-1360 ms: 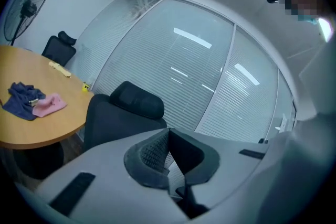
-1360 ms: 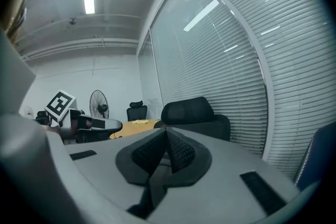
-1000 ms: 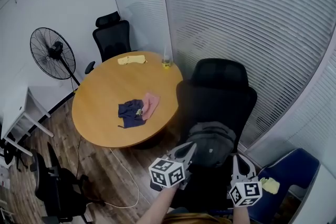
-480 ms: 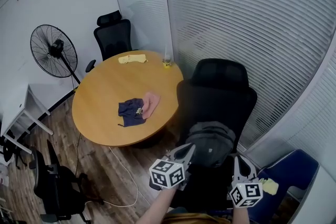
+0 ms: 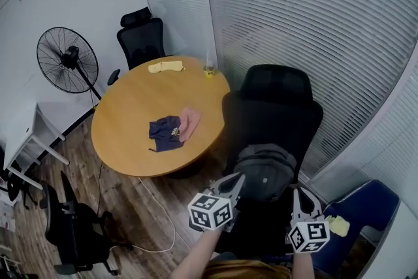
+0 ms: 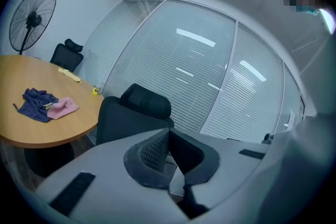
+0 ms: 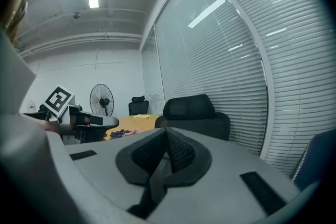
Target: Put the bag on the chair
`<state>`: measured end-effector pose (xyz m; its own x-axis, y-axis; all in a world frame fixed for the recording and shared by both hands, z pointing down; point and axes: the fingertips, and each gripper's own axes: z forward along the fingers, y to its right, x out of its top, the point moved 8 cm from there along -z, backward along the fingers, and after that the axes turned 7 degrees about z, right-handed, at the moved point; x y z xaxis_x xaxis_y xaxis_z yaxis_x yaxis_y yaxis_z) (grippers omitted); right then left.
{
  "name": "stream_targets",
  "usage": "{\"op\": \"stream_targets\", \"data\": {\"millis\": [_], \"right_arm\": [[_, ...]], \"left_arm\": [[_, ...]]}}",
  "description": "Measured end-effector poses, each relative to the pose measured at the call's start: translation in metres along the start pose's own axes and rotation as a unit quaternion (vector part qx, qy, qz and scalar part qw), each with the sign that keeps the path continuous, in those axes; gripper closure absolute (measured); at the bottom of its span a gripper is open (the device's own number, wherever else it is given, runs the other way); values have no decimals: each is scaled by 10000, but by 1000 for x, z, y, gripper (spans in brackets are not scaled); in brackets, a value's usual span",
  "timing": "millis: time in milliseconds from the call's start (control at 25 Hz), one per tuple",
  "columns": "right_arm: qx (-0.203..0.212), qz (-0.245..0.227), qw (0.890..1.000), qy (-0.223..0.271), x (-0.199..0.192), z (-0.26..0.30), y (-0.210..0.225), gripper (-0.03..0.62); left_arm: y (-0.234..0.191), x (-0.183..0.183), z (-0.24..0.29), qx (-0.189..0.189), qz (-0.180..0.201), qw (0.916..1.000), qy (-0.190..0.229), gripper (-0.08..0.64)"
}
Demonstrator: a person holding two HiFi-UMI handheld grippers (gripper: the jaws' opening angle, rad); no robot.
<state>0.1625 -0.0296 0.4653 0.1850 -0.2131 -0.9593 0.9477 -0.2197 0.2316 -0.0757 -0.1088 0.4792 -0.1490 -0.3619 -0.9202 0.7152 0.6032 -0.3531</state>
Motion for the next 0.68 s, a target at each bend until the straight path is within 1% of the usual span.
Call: {"op": "stream_targets", "data": {"millis": [200,360,680], "right_arm": [[-10,17,10000,-54,0,0,0,580],[-21,72,10000,0,-1,0,2,580],[-33,64,10000,-16,-2,4,-1,580]], "left_arm": [[-1,-3,1,66,-5,10000,-32,537],[-4,-4,1,147,-2,9999,10,537],[-15,-7,-4,247,-82,9997,8,537]]}}
